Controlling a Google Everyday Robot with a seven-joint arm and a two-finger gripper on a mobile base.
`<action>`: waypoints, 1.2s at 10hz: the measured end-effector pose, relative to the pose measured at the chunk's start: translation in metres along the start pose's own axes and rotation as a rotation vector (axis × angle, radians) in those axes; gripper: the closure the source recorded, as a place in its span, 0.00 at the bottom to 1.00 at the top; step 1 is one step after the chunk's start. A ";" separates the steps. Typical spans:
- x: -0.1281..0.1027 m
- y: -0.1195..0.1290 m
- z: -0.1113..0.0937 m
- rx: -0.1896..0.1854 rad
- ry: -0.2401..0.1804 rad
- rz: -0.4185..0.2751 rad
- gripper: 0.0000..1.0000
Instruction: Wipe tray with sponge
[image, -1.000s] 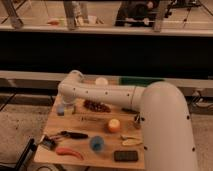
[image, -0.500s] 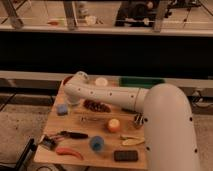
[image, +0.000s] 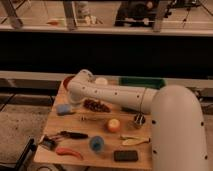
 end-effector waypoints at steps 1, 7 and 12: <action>-0.004 -0.002 0.004 -0.009 0.001 -0.002 0.25; -0.032 -0.018 0.038 -0.062 0.001 -0.012 0.20; -0.018 -0.029 0.051 -0.060 -0.030 0.044 0.20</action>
